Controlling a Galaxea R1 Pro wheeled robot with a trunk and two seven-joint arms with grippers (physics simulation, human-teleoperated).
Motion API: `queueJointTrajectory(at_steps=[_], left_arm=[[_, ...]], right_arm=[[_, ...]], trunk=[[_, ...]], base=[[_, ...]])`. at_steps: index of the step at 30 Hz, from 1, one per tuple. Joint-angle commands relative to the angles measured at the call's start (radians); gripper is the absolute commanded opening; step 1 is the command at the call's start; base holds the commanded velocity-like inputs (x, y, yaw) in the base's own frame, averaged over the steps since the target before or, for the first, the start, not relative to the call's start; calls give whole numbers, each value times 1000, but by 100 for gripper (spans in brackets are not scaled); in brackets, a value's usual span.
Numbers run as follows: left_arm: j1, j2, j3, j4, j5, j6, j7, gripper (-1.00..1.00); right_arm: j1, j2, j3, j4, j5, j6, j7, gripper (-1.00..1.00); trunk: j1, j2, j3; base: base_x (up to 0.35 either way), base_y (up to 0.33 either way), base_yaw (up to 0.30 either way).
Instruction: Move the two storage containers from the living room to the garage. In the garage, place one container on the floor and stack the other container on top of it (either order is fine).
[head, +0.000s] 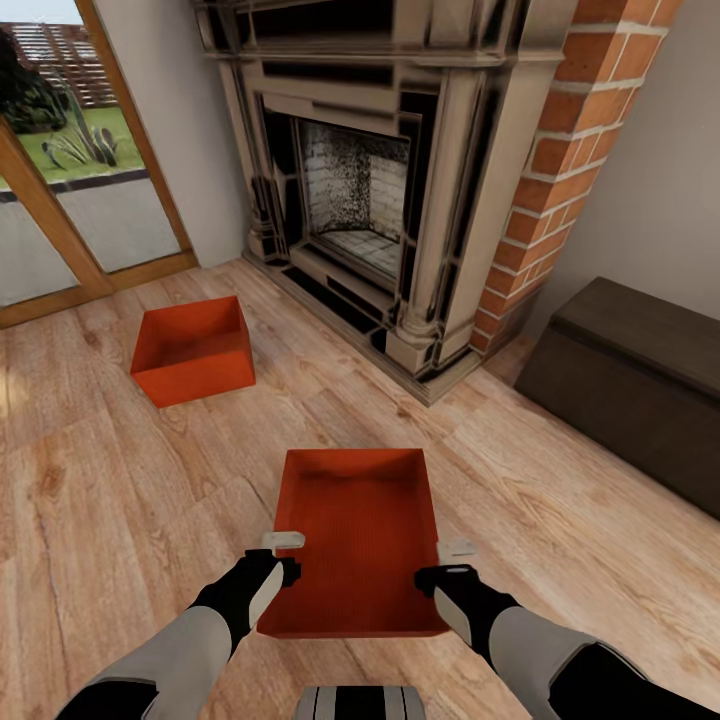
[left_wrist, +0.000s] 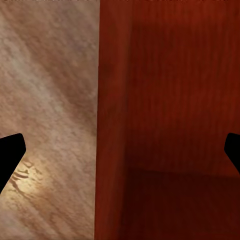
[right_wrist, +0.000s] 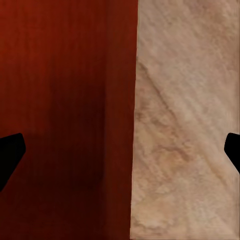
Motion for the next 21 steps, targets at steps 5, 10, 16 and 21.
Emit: queueJointTrajectory(at_steps=[5,10,16,21], left_arm=[[0,0,-1,-2,7,6,4,100],[0,0,-1,-2,7,6,4,100],[0,1,-1,-2,7,7,3,100],[0,2,-1,-2,6,8,2,100]], right_arm=[[0,-16,8,-19,-6,36,-6,100],[0,-30,8,-40,-6,71,-6,100],[0,-32,8,-43,-6,79,-6,100],[0,-32,8,-43,-6,79,-6,100]], trunk=[[0,0,-1],[0,0,-1],[0,0,-1],[0,0,-1]], base=[[0,0,0],[0,0,0],[0,0,0],[0,0,0]])
